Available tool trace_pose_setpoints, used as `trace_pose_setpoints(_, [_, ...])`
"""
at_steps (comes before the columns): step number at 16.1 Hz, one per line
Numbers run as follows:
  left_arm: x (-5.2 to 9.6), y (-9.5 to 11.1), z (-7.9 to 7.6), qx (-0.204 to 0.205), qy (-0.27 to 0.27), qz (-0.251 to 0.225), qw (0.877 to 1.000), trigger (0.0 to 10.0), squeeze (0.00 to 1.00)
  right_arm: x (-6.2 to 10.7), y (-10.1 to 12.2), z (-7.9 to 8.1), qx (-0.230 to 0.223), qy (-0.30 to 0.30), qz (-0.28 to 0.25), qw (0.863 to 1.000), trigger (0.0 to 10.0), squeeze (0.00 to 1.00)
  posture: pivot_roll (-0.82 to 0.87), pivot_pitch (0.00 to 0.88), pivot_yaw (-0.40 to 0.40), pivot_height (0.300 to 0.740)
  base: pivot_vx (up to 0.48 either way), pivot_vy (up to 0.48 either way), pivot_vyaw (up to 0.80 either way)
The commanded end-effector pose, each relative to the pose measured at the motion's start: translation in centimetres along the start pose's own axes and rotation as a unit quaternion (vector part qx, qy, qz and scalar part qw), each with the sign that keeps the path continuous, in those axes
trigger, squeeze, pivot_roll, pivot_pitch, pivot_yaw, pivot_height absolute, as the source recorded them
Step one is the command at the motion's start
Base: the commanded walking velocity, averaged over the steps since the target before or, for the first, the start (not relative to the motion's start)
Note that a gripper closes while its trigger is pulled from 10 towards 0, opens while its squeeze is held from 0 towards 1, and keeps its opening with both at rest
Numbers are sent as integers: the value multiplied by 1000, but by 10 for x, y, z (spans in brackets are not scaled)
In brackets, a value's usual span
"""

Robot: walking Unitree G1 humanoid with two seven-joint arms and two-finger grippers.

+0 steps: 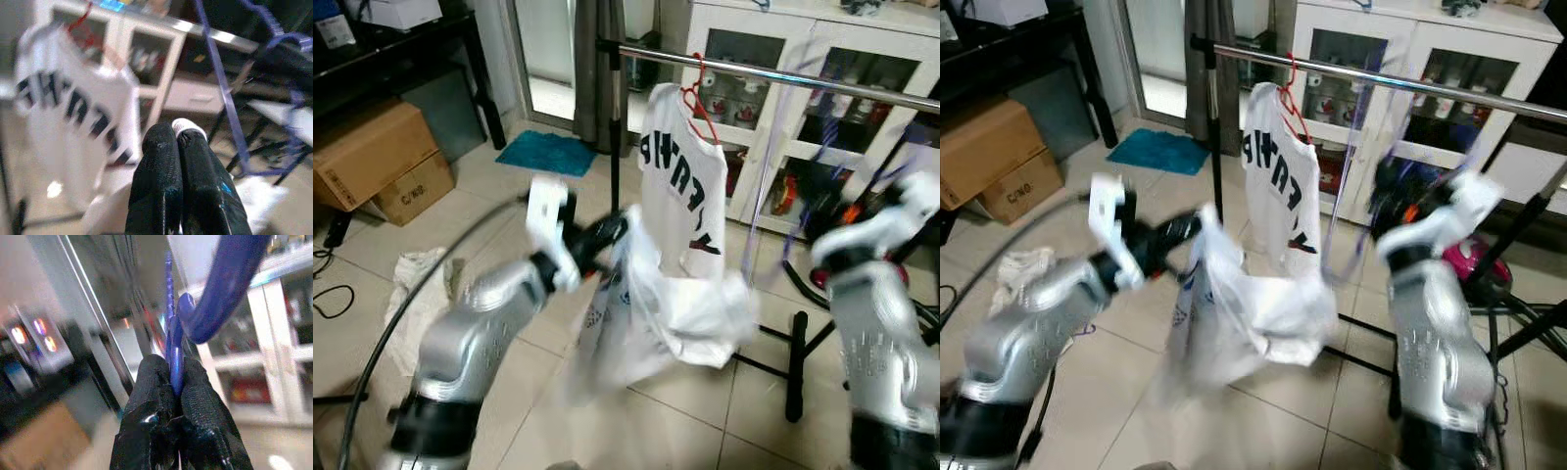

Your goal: Hang hanger

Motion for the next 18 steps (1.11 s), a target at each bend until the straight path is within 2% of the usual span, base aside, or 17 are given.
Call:
trace_pose_setpoints(1, [3, 4, 2, -9, 13, -10, 1000, 0, 0, 2, -2, 7, 5, 12, 6, 1000, 4039, 0, 64, 0, 4, 740, 0, 0, 0])
trace_pose_setpoints(2, [5, 7, -1, 3, 10, -25, 1000, 0, 0, 4, -3, 7, -12, 8, 3, 1000, 1647, 0, 68, 0, -3, 740, 0, 0, 0])
trace_pose_setpoints(3, [5, 18, -3, 26, 8, -60, 998, 0, 0, 2, 0, 10, -50, 10, -12, 999, 0, 0, 70, 0, -6, 740, 0, 0, 0])
trace_pose_setpoints(4, [5, 21, -4, 32, 7, -72, 997, 0, 0, 1, 1, 11, -61, 10, -16, 998, 0, 0, 70, 0, -6, 740, 0, 0, 0])
trace_pose_setpoints(6, [-2, 36, 4, 53, 25, -106, 993, 0, 0, -9, 12, 23, -126, 18, -61, 990, 0, 0, 77, 0, -6, 740, 0, 0, 0])
trace_pose_setpoints(7, [-7, 59, -4, 83, -1, -158, 984, 0, 0, -13, 38, 26, -236, 26, -131, 963, 0, 0, 85, 0, -6, 740, 0, 0, 0])
trace_pose_setpoints(8, [-8, 73, -10, 104, -23, -190, 976, 0, 0, -12, 52, 26, -306, 30, -168, 937, 0, 0, 85, 0, -6, 740, 0, 0, 0])
trace_pose_setpoints(9, [-1, 116, -26, 169, -83, -286, 940, 0, 0, -11, 71, 23, -391, 44, -218, 893, 0, 0, 84, 0, 0, 740, 0, 0, 0])
trace_pose_setpoints(10, [4, 130, -31, 190, -107, -315, 924, 0, 0, -10, 72, 23, -387, 51, -220, 894, 0, 0, 84, 0, 0, 740, 0, 0, 0])
trace_pose_setpoints(11, [14, 141, -38, 217, -147, -344, 902, 0, 0, -11, 58, 25, -328, 48, -187, 925, 0, 0, 84, 0, 6, 740, 0, 0, 0])
trace_pose_setpoints(12, [13, 126, -39, 200, -147, -311, 917, 0, 0, -11, 34, 26, -249, 26, -136, 959, 0, 0, 84, 0, 6, 740, 0, 0, 0])
trace_pose_setpoints(13, [12, 118, -39, 188, -139, -291, 928, 0, 0, -11, 25, 25, -201, 10, -113, 973, 0, 0, 84, 0, 8, 740, 0, 0, 0])
trace_pose_setpoints(14, [14, 119, -40, 206, -143, -297, 921, 0, 0, -12, 13, 31, -88, 23, -77, 993, 0, 0, 84, 0, 8, 740, 0, 0, 0])
trace_pose_setpoints(15, [14, 121, -40, 215, -147, -301, 917, 0, 0, -12, 9, 33, -59, 31, -67, 996, 0, 0, 89, 0, 7, 740, 0, 0, 0])
trace_pose_setpoints(16, [13, 127, -40, 224, -148, -308, 913, 0, 0, -12, 5, 35, -62, 31, -59, 996, 0, 0, 91, 0, 7, 740, 0, 0, 0])
trace_pose_setpoints(18, [-5, 120, -22, 186, -88, -271, 940, 0, 0, -17, -3, 49, 14, 66, -42, 997, 0, 0, 90, 0, 11, 740, 0, 0, 0])
Point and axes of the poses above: a point about 5 cm out from each wrist's last joint towards the gripper, its own x axis pointing back from the gripper into the wrist, its own y axis along the axis of the wrist's last joint, z = x × y, the point moved 5 cm from there along -x, pointing out of the wrist towards the gripper, and after that the axes turned 2 degrees about x, right-handed, at the moved point
